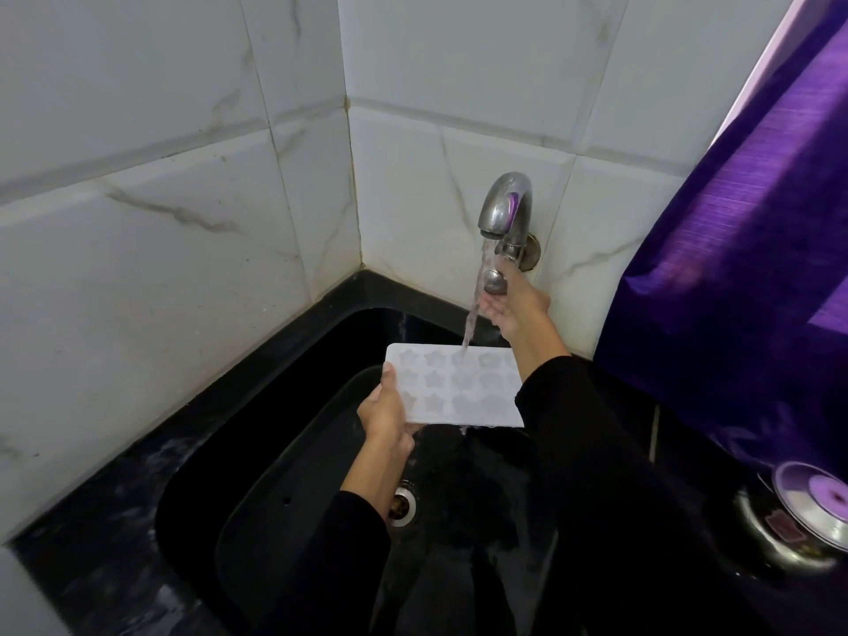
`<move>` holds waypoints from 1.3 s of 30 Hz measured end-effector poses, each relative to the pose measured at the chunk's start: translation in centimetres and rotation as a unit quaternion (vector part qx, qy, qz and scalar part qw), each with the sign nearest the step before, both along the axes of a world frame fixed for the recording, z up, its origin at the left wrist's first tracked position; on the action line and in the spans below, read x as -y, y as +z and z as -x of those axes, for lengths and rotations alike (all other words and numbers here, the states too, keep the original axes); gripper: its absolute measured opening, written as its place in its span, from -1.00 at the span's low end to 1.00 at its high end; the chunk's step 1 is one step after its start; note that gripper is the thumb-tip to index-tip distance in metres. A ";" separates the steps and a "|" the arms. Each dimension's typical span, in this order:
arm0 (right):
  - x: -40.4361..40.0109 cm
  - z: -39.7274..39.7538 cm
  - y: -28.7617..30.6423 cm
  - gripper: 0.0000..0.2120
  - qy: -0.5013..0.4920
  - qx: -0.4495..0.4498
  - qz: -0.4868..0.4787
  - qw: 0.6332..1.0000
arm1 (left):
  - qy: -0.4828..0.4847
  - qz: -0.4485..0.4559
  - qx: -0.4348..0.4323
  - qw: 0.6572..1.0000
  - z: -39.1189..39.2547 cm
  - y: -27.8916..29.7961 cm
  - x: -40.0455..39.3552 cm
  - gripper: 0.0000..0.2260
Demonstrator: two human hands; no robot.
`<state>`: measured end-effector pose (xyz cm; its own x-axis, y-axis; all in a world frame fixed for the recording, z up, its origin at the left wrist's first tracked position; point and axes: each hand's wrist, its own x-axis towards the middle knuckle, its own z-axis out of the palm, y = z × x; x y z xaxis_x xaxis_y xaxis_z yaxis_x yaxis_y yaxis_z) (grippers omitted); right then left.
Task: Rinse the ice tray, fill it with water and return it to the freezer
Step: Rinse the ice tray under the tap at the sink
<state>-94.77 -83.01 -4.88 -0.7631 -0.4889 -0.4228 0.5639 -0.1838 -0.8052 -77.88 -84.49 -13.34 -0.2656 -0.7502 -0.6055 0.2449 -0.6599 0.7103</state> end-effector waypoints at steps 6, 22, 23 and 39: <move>-0.4 -0.1 -0.3 -0.48 0.027 0.103 0.091 0.990 | 0.007 -0.002 0.001 1.000 -0.6 0.1 -0.1 -0.74; -11.8 -6.2 -2.5 -0.54 0.075 -0.266 -0.376 0.884 | 0.027 0.005 0.001 1.000 -8.5 1.7 -2.4 -0.80; -12.8 -6.9 -3.4 -0.51 0.088 -0.241 -0.372 0.892 | 0.031 0.004 0.001 1.000 -9.2 1.8 -3.0 -0.81; -21.1 -17.1 -7.2 -0.62 0.057 -0.134 -0.278 0.949 | -0.080 0.011 0.005 0.997 -18.9 2.3 -9.6 -0.74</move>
<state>-77.66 -61.87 -12.11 -0.8355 -0.3316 -0.4381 0.3162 0.3620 -0.8769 -58.99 -74.93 -11.02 -0.3781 -0.7120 -0.5917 0.1307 -0.6738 0.7273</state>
